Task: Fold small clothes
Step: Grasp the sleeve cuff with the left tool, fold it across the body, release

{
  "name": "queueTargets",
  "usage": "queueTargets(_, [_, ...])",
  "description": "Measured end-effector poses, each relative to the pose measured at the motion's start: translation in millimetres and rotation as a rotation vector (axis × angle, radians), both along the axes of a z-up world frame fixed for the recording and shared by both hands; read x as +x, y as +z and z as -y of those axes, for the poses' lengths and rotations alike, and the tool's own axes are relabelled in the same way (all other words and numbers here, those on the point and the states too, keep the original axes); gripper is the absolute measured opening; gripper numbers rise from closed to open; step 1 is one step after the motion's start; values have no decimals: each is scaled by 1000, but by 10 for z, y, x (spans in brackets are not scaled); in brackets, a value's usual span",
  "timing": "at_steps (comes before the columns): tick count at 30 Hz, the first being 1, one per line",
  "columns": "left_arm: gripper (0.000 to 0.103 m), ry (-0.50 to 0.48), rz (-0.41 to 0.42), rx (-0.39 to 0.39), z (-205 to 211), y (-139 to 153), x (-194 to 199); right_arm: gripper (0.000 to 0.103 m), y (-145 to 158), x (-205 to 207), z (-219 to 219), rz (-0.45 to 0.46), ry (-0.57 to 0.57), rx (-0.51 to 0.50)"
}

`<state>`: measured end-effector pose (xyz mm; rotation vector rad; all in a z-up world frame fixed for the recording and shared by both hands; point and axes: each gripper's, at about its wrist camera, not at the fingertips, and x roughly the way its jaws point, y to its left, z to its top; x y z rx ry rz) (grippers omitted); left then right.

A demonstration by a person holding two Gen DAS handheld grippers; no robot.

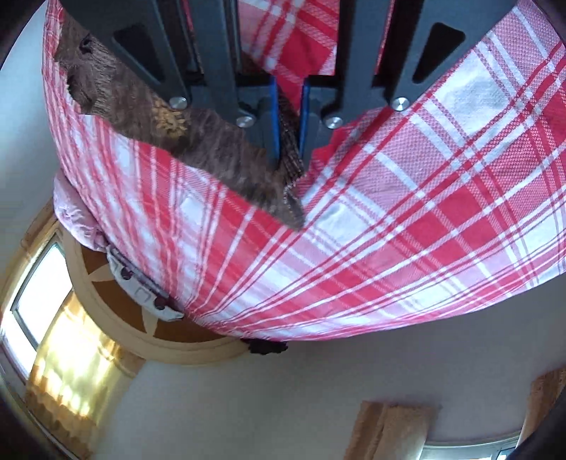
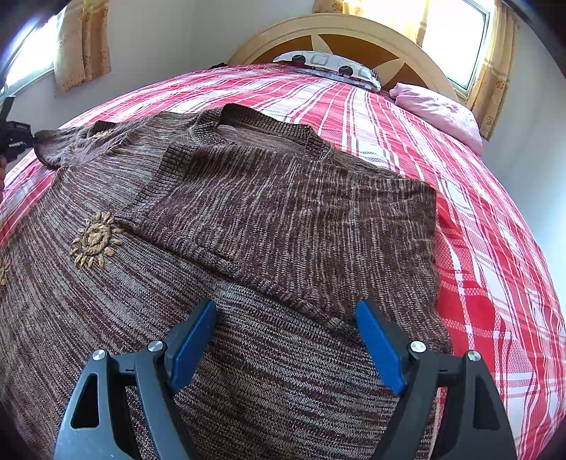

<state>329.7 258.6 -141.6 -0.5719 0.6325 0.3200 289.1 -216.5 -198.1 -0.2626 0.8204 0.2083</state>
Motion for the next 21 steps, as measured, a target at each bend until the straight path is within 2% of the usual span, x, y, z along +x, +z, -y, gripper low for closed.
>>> queueTargets(12, [9,-230,143,33,836,620,23,82,13,-3,13,3,-2,6])
queueTargets(21, [9,-393,175,59,1470,824,88,82,20,15,36,8,-8,20])
